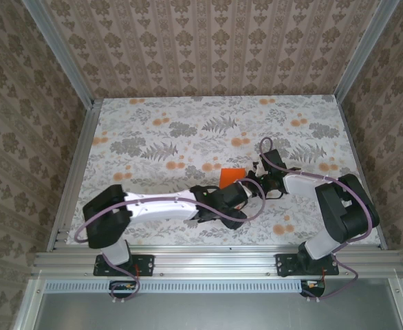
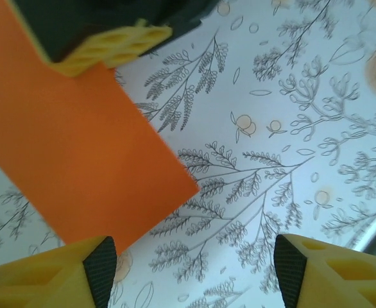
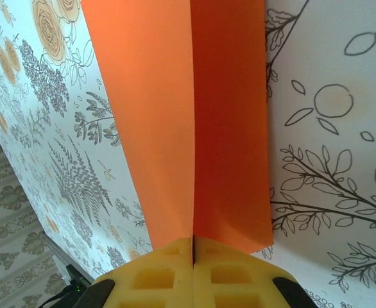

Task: Fold a paper plane with a square sheet of paper (pick it up from the middle)
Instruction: Third fold the triangle at the center of the table.

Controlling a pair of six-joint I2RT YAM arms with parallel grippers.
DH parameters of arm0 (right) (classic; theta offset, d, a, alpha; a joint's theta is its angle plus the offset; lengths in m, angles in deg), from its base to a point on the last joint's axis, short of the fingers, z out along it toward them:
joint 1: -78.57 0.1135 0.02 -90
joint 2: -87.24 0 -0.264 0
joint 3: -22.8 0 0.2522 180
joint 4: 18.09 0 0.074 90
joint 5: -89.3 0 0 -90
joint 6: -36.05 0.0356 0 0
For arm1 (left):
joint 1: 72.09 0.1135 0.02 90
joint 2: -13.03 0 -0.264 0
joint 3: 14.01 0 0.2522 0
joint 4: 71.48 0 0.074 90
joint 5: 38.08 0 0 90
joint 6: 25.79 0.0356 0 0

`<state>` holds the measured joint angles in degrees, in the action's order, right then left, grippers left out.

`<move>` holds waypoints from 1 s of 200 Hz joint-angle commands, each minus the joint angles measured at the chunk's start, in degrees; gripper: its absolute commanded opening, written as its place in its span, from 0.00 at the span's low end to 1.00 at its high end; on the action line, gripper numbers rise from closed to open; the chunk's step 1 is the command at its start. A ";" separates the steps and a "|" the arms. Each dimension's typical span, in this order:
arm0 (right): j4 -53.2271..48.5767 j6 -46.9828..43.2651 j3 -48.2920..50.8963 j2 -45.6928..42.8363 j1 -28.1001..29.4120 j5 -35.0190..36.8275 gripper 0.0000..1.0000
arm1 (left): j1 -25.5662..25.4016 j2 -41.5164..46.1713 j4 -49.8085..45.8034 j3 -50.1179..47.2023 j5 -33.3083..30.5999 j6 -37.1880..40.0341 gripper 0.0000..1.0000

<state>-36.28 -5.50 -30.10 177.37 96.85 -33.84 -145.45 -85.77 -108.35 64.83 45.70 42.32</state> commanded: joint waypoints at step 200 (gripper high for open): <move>-2.40 -2.66 -1.54 1.06 0.40 -0.37 0.13 | 0.03 -4.23 -3.36 4.86 -11.01 3.08 0.01</move>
<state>-36.37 -6.27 -30.12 177.72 96.90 -33.89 -146.22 -90.34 -111.83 68.55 33.27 44.95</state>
